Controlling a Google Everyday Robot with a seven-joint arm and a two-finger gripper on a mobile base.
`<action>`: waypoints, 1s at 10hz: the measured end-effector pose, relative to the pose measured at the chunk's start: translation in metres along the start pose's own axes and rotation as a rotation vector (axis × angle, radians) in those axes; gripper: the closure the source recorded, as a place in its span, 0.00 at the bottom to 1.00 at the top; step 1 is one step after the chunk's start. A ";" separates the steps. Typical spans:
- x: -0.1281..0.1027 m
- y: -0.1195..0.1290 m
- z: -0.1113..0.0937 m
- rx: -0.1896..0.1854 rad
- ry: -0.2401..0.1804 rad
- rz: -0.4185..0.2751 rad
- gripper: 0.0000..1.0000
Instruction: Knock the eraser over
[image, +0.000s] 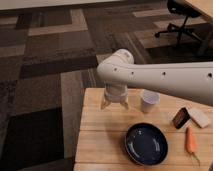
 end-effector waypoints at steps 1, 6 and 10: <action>0.000 -0.001 0.000 0.001 0.001 0.001 0.35; 0.003 -0.068 0.010 -0.015 0.072 -0.027 0.35; -0.012 -0.173 -0.005 0.034 0.135 -0.100 0.35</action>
